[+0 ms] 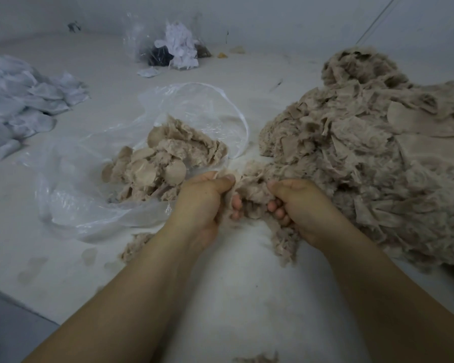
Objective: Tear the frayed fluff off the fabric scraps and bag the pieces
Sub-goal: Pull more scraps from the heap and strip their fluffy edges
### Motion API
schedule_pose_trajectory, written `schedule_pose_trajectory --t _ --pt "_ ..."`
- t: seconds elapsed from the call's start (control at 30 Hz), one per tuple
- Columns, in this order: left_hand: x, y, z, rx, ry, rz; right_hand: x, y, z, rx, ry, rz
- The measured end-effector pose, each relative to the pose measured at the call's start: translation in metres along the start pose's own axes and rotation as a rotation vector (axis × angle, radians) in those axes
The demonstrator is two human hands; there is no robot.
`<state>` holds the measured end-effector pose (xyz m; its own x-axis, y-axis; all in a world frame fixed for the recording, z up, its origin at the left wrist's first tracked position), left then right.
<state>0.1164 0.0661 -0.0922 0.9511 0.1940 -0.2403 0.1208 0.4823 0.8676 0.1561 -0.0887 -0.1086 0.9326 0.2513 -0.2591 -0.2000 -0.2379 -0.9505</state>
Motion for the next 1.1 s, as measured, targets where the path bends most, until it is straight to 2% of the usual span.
schedule_pose_trajectory --t 0.13,0.43,0.6,0.87,1.03,1.1 --pt "0.000 0.002 0.000 0.074 0.001 0.008 -0.001 -0.002 0.000 0.048 -0.013 -0.002" --pt "-0.009 -0.012 0.018 0.154 -0.100 -0.112 -0.005 -0.011 0.010 0.058 -0.128 -0.117" --pt "-0.006 -0.005 0.012 0.093 -0.081 -0.141 -0.002 -0.006 0.005 0.118 -0.084 -0.048" --pt "-0.006 -0.008 0.011 0.210 -0.189 -0.208 -0.007 -0.005 0.010 -0.090 -0.162 -0.026" --pt "0.002 -0.011 0.003 0.290 -0.144 -0.217 -0.003 0.000 0.005 0.022 -0.109 0.032" --pt "0.003 -0.012 0.007 0.313 -0.177 -0.246 -0.003 -0.001 0.006 0.047 -0.145 0.028"
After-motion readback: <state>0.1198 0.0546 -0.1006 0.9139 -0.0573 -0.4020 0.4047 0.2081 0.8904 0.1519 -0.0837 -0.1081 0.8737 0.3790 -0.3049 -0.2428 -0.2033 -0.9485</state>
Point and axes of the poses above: each hand's wrist, its own x-axis towards the middle knuckle, its own z-axis out of the palm, y = z × x, the point moved 9 cm from there along x, towards the middle knuckle, and after that the axes turned 7 degrees about -x, right-handed, at the moved point
